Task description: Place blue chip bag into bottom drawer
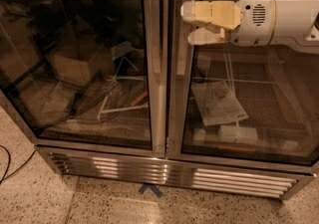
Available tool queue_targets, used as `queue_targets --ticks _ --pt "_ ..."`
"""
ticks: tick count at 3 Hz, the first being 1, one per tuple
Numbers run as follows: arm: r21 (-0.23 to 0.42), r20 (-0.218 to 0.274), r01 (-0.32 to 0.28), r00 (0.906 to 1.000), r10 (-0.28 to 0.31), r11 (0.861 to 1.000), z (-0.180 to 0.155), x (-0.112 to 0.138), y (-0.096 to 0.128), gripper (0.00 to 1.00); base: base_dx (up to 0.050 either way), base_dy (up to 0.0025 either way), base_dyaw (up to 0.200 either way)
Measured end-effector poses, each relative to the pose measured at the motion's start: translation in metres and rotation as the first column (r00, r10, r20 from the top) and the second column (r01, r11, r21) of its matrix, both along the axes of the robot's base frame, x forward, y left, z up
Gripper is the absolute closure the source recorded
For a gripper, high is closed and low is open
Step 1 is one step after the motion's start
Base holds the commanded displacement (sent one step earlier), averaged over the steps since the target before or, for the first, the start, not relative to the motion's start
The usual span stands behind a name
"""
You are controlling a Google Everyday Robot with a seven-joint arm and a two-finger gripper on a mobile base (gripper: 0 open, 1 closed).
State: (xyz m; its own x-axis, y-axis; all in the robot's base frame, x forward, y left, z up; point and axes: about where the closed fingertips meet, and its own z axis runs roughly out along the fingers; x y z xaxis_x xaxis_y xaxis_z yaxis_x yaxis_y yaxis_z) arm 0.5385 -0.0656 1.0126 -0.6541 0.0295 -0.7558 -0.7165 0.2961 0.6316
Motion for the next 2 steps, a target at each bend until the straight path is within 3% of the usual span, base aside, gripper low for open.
queue_targets --ticks 2 --pt "-0.023 0.021 0.001 0.9998 -0.001 1.0 0.0041 -0.0007 -0.0005 0.0 0.0 0.0 0.0"
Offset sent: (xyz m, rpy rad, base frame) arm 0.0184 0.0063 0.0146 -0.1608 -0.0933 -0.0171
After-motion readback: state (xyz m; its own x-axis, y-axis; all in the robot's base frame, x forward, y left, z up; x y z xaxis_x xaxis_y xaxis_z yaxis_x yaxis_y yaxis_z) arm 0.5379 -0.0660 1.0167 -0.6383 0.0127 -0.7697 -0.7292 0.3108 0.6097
